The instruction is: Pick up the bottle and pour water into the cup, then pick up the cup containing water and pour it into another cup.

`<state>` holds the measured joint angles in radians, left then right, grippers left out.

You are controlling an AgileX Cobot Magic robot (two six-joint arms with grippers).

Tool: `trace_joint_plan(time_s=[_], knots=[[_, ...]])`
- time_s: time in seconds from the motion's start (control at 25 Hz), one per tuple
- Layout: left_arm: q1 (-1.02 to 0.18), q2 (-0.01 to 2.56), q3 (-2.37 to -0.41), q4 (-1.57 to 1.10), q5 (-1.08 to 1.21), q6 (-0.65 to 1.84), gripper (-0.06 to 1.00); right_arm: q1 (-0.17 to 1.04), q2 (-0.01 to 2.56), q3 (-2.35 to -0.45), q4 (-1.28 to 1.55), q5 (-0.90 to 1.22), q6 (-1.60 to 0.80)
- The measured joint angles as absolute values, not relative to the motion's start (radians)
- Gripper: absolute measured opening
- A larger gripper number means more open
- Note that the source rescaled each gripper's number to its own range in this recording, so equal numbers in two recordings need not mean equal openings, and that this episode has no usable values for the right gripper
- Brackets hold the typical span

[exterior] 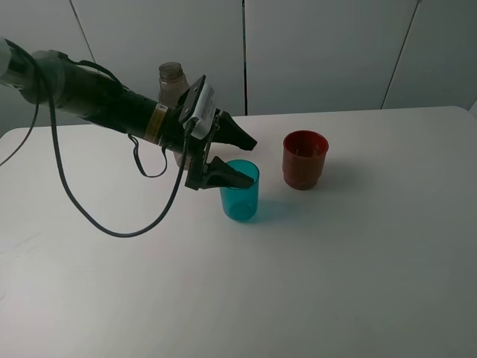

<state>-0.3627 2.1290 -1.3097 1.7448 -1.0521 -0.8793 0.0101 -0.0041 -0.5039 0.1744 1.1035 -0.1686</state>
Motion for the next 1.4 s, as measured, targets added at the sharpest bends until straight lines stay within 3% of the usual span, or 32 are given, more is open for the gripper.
trace_joint_plan(time_s=[0.28, 0.48, 0.84, 1.2, 1.4], knots=[[-0.400, 1.936, -1.308, 1.680, -0.896, -0.916, 0.99, 0.010, -0.004, -0.504, 0.174, 1.104, -0.169], [-0.479, 1.772, -1.306, 1.471, -0.646, -0.906, 0.99, 0.010, -0.004, -0.504, 0.174, 1.104, -0.169], [-0.689, 1.608, -1.297, 0.796, 0.060, -0.282, 0.99, 0.010, -0.004, -0.504, 0.174, 1.104, -0.169], [-0.697, 1.510, -1.296, 0.567, 0.559, -0.241, 0.99, 0.010, -0.004, -0.504, 0.174, 1.104, -0.169], [-0.683, 1.464, -1.252, 0.427, 0.700, -0.232, 0.99, 0.010, -0.004, -0.504, 0.174, 1.104, -0.169]])
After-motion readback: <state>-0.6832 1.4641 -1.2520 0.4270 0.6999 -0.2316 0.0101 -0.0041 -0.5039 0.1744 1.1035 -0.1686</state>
